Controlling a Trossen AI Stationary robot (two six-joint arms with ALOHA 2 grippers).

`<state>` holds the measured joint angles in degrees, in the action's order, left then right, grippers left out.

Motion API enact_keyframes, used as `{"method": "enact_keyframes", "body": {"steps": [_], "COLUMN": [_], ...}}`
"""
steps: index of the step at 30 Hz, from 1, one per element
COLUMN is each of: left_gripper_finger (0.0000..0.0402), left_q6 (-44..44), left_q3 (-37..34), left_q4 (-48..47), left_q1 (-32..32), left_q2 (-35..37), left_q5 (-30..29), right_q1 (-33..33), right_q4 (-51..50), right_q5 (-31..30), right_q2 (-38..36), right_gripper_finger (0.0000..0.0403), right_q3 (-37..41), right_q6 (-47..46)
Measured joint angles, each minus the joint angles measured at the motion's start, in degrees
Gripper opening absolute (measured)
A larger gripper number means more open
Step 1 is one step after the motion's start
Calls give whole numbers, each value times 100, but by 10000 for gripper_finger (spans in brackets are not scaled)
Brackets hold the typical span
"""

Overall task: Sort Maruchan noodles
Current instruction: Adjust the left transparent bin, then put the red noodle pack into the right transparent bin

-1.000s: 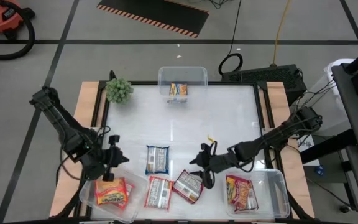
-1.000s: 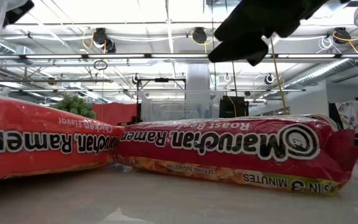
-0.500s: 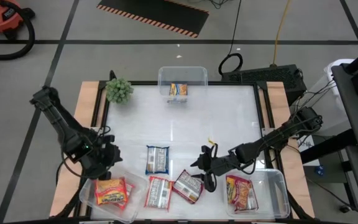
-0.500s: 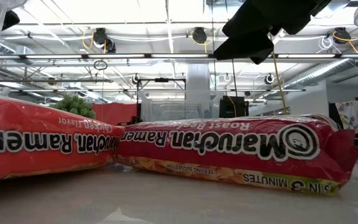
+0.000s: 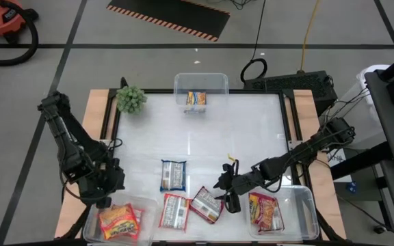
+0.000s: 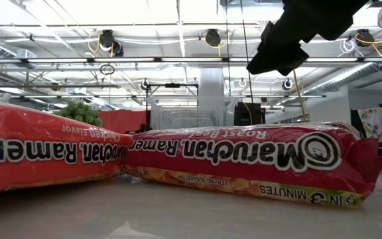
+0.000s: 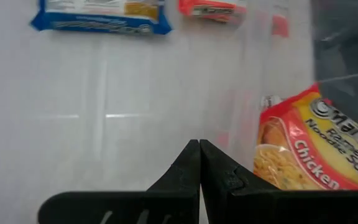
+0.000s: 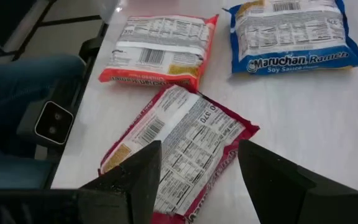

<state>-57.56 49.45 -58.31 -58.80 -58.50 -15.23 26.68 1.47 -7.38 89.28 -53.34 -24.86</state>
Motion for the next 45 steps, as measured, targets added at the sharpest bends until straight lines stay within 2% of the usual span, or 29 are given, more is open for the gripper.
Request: {"method": "enact_keyframes", "body": {"steps": [4,7,17,21,25,27,34,39,45], "left_gripper_finger": [3,3,3,3,3,3,3,3,3], "left_q6": [212,548,2028,2603,3081,3217,3308,3331,3350], "left_q3": [-1,93,686,719,719,719,635,483,479], "left_q4": [205,304,304,666,1058,1170,1237,1233,1256], "left_q1": [-136,-147,96,336,613,710,902,925,967], "left_q2": [11,13,87,85,81,78,76,74,74], "left_q5": [-54,-308,-2059,-2752,-2820,-2821,-2821,-2816,-2786], "right_q1": [-84,-129,148,201,225,245,292,310,306], "right_q4": [-6,-4,-92,-955,-2201,-2544,-3073,-3397,-3342], "right_q5": [15,48,5,-122,-301,-182,566,901,916], "right_q2": [0,0,0,24,385,669,1388,1589,1626], "right_gripper_finger": [205,205,206,206,206,206,206,206,206], "right_q3": [0,0,-226,-725,-1366,-1611,-2084,-2122,-2122], "right_q6": [10,-19,-799,-1085,-1322,-1346,-1214,-1095,-994]}}
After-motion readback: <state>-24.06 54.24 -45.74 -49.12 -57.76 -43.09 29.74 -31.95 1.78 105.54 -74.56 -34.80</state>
